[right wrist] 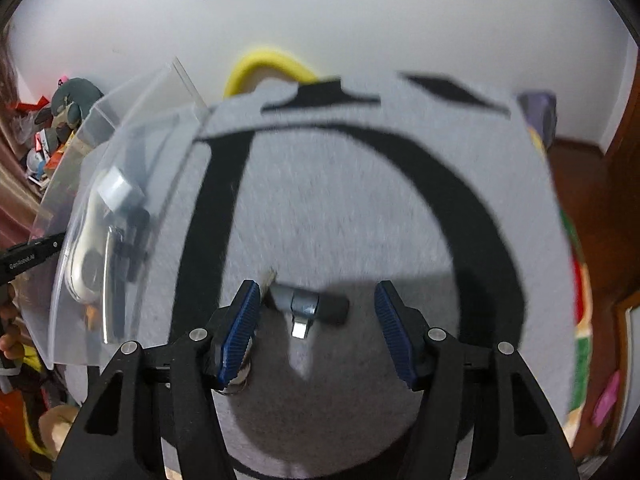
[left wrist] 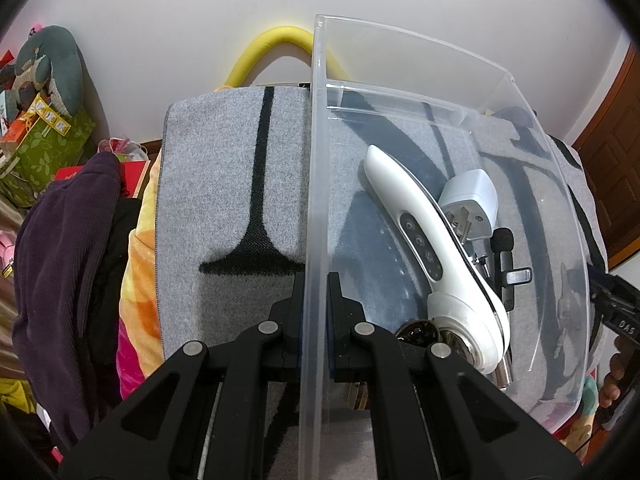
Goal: Organize rigid objects
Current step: 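Grasp the black USB adapter with the right tool and lift it, then carry the black USB adapter into the box and open the right tool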
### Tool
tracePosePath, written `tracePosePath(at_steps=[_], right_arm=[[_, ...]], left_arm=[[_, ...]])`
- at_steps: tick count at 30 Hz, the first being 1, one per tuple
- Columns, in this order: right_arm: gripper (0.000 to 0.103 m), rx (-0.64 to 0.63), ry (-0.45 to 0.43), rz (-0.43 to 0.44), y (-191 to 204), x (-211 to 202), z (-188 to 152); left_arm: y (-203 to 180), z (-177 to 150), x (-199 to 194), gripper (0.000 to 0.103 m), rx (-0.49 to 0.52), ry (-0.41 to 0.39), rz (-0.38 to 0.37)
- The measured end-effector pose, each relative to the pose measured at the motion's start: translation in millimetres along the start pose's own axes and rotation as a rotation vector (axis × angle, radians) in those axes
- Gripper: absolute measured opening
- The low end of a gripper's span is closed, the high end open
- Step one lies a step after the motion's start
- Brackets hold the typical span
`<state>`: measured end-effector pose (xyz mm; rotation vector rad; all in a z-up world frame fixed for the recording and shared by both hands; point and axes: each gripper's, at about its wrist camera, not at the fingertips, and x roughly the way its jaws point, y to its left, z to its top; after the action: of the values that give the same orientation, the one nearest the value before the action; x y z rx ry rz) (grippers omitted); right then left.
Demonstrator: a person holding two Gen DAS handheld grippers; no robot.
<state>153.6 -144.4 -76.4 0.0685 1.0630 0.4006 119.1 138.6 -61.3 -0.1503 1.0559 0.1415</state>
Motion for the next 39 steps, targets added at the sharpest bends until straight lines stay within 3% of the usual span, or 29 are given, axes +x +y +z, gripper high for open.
tracePosePath(at_steps=[8,11,18,24,33,39], right_arm=[[0.055,-0.06,-0.031,-0.054,13,2,-3],[0.042,-0.066,-0.031,-0.029,14,-1,-4],[0.042,-0.044,-0.038,-0.019,10,-10,0],[0.042,-0.047,-0.116,0.0,14,-38,15],[0.042,-0.182,-0.241,0.123,95,-76,43],[0.042,-0.278,-0.219,0.206,152,-63,50]], left_arm=[[1,-2,2,0.005,-0.003,0.009,0.0],[1,-2,3,0.005,-0.005,0.014,-0.001],[2,-3,3,0.005,-0.002,0.015,-0.006],[3,-3,3,0.005,-0.006,0.013,-0.011],[3,-3,3,0.005,-0.007,0.011,-0.014],[4,-5,2,0.005,-0.011,0.008,-0.024]])
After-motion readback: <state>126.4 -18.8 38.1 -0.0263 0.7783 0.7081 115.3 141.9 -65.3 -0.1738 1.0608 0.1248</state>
